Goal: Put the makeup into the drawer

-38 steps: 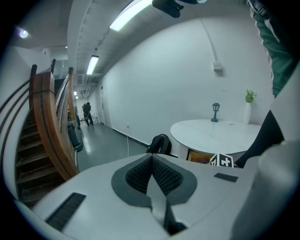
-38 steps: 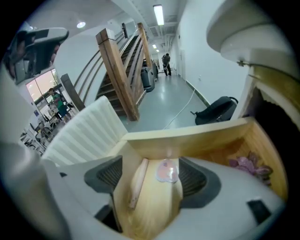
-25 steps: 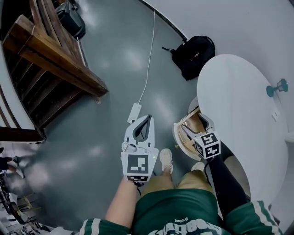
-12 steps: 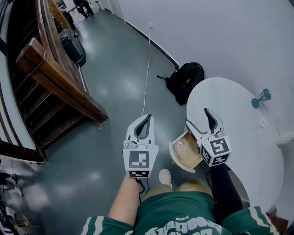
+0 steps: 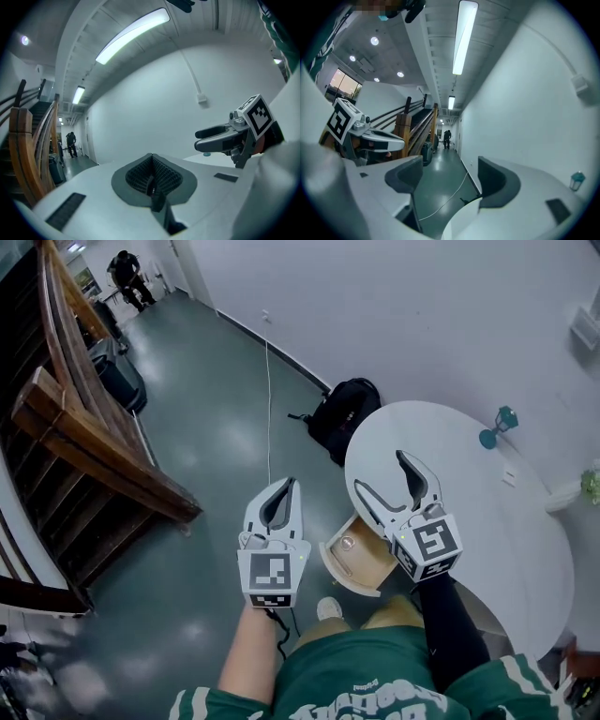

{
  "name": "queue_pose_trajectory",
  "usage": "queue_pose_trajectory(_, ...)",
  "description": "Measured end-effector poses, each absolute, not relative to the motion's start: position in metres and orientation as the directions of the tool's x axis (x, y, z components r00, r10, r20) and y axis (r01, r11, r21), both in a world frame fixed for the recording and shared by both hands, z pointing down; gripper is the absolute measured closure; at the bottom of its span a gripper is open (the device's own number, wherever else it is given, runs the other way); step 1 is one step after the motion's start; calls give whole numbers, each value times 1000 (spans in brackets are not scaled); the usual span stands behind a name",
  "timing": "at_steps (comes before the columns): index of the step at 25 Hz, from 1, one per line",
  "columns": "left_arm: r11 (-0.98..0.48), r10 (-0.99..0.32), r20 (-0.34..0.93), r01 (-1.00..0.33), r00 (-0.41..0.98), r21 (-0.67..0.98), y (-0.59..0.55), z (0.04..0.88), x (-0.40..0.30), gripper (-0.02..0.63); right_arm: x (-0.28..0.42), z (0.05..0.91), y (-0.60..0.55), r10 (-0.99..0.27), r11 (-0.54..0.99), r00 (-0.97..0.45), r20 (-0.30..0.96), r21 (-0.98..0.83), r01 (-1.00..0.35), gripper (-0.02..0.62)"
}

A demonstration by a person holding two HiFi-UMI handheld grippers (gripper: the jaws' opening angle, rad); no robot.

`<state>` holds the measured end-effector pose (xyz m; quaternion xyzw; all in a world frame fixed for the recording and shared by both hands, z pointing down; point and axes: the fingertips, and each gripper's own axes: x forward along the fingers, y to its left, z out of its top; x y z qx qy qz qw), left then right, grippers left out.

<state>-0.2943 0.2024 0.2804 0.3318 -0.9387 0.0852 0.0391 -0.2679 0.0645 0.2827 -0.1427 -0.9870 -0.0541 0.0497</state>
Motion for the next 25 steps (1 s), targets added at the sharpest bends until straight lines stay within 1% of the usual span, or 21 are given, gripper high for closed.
queue_pose_trajectory(5, 727, -664, 131, -676, -737, -117, 140, 282, -294, 607, -253, 282, 5, 209, 968, -970, 120, 115, 223, 219)
queue_pose_trajectory(18, 604, -775, 147, -789, -614, -113, -102, 303, -258, 607, -199, 298, -238, 25, 993, -991, 130, 115, 40, 222)
queue_pose_trajectory(25, 544, -821, 144, -833, -553, -98, -213, 315, -233, 607, -165, 312, -340, -36, 994, -988, 150, 112, -19, 222)
